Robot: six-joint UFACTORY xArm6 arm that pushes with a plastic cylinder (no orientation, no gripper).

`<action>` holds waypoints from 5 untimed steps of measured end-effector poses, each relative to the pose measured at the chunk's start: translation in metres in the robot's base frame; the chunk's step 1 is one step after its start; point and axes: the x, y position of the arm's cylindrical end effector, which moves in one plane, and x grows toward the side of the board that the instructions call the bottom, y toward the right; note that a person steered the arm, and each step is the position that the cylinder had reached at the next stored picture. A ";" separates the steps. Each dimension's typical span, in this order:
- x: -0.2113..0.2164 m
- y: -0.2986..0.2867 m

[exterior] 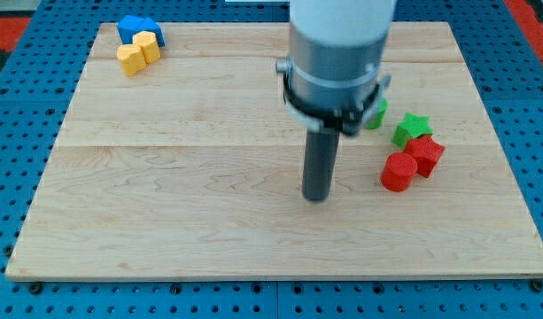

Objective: Arrange the green blocks and red blocks towards the right center of the board

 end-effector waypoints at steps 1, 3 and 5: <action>0.014 0.064; -0.019 0.103; -0.047 0.102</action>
